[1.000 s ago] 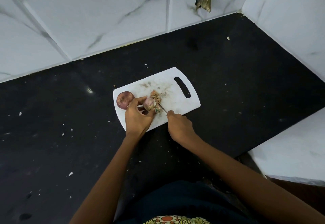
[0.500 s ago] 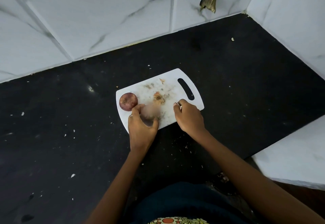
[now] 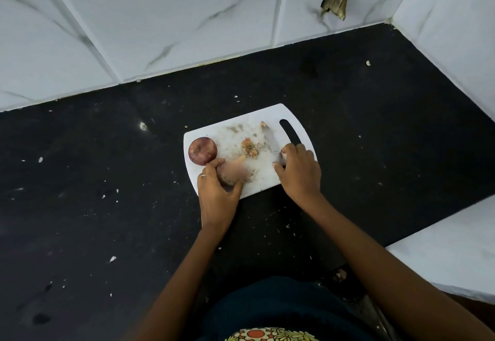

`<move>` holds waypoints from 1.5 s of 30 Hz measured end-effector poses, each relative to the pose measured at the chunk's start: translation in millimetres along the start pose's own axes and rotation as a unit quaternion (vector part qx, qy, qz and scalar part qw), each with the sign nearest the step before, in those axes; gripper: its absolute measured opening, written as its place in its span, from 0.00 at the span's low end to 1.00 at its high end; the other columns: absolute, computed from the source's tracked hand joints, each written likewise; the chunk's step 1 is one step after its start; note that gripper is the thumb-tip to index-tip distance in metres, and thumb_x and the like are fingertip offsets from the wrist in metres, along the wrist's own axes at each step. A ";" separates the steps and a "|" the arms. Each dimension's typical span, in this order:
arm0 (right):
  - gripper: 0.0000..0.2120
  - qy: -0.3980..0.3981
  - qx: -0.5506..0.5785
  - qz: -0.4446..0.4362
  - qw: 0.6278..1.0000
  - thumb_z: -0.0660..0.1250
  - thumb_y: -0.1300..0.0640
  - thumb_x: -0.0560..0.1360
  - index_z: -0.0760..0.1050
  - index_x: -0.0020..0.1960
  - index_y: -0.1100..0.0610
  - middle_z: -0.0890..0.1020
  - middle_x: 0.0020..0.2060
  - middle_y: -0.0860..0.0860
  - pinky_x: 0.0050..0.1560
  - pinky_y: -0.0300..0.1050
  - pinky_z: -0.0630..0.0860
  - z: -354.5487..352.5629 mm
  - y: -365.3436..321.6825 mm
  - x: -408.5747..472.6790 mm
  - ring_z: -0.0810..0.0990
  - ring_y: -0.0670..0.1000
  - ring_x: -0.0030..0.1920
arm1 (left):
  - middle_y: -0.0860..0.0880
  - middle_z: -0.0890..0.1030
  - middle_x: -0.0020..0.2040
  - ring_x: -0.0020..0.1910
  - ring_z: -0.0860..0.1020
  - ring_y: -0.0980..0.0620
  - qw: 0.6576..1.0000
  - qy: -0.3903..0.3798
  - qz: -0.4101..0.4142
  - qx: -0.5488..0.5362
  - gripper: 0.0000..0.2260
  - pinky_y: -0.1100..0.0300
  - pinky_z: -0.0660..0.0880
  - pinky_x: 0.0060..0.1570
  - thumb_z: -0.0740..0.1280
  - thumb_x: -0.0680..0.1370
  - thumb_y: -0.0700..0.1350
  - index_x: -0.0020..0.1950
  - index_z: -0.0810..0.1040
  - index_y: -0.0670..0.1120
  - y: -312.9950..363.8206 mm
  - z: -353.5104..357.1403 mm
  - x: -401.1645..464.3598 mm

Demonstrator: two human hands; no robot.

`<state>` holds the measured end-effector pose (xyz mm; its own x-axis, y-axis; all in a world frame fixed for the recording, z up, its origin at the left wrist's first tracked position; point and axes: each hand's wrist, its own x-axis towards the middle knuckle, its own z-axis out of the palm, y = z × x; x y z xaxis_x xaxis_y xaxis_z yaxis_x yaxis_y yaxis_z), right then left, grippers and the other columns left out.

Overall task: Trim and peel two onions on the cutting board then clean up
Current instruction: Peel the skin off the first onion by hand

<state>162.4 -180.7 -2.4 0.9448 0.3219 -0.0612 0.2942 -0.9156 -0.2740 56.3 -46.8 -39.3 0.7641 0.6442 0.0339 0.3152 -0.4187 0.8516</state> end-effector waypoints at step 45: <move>0.16 -0.134 0.064 -0.182 0.972 0.68 0.67 0.73 0.76 0.60 0.61 0.72 0.58 0.55 0.57 0.48 0.72 8.9 -39.5 38.7 0.69 0.57 0.60 | 0.47 0.77 0.62 0.62 0.70 0.47 0.986 0.058 -0.028 0.154 0.31 0.52 0.62 0.60 0.73 0.71 0.59 0.70 0.72 0.49 -5.7 -1.3 -10.6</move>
<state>186.1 -129.9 -2.5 0.7052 0.6854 -0.1815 0.5645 -0.6977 -0.4411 45.7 -50.5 -43.8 0.6768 0.7332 0.0657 0.5252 -0.5435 0.6548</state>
